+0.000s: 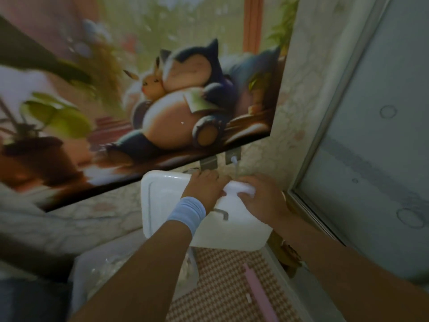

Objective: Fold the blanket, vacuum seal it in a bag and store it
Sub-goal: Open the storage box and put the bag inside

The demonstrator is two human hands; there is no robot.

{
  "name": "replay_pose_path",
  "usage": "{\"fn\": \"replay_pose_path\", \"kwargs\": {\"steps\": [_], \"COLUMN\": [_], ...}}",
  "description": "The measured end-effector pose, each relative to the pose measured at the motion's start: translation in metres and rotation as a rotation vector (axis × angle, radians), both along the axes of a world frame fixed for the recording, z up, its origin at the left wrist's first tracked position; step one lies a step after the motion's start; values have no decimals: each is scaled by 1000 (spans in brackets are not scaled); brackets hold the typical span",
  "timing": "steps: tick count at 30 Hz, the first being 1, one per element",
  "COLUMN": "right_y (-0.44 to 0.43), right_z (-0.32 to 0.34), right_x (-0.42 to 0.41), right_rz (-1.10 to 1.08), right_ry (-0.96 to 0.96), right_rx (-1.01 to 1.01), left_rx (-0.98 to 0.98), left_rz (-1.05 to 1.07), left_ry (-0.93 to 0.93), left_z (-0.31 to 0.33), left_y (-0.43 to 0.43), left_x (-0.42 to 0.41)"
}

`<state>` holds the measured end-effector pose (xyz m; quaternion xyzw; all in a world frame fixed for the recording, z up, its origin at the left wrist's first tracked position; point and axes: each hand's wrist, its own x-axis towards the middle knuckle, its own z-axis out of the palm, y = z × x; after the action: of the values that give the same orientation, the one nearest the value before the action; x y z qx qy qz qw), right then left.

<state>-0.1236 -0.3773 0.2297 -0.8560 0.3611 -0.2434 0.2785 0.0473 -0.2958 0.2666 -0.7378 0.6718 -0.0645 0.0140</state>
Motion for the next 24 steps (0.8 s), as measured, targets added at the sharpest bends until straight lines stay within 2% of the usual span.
{"fn": "replay_pose_path", "kwargs": {"steps": [2, 4, 9, 13, 16, 19, 24], "right_y": [8, 20, 62, 98, 116, 131, 149], "right_z": [12, 21, 8, -11, -35, -69, -124], "right_x": [15, 30, 68, 92, 118, 143, 172], "right_rz": [-93, -173, -194, -97, -124, -156, -200], "right_ry": [22, 43, -209, -158, -185, -112, -16], "right_rx": [-169, -171, 249, 610, 733, 814, 813], "left_rx": [-47, -89, -143, -83, -63, -18, 296], "left_rz": [85, 156, 342, 446, 527, 578, 548], "left_ry": [34, 49, 83, 82, 74, 99, 238], "left_z": [14, 22, 21, 2, -22, -51, -121], "left_y": [21, 46, 105, 148, 175, 200, 235], "left_x": [17, 35, 73, 106, 123, 131, 132]}}
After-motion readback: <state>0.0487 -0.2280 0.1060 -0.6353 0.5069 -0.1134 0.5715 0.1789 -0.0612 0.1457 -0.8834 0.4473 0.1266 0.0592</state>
